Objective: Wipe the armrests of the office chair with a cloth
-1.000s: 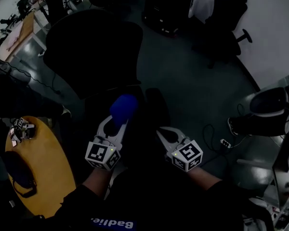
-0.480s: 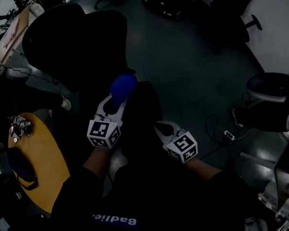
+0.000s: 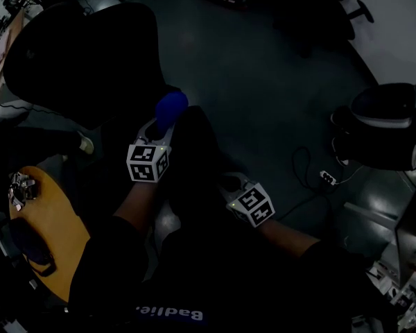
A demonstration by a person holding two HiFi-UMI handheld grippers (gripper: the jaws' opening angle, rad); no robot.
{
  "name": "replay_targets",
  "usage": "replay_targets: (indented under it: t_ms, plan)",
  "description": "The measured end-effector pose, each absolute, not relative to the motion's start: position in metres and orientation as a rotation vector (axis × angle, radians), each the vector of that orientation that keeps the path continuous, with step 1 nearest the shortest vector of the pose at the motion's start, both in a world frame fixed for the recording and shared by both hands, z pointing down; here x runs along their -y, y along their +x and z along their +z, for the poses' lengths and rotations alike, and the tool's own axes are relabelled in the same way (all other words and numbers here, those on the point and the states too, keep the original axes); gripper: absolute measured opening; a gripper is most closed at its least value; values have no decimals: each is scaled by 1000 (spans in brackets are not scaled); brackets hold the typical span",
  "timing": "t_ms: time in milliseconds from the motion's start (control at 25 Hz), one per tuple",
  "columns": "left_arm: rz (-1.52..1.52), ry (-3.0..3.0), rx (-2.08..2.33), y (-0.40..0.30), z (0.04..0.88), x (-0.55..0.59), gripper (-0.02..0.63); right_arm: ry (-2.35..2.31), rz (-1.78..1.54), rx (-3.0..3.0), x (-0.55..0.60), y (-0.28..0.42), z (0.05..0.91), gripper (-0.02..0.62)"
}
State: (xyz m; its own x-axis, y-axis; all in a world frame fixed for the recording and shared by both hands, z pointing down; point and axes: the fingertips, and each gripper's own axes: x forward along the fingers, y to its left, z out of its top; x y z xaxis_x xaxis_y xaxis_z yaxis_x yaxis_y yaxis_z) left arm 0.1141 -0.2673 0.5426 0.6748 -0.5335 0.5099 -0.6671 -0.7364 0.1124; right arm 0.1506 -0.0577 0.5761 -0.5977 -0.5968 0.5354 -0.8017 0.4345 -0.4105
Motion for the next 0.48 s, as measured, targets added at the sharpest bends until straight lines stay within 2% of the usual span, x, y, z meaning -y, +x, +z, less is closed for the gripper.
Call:
replay_targets:
  t_ms: [480]
  plan:
    - [902, 2636, 864, 143, 586, 272, 130, 1180, 967, 2312, 44, 156, 609, 5]
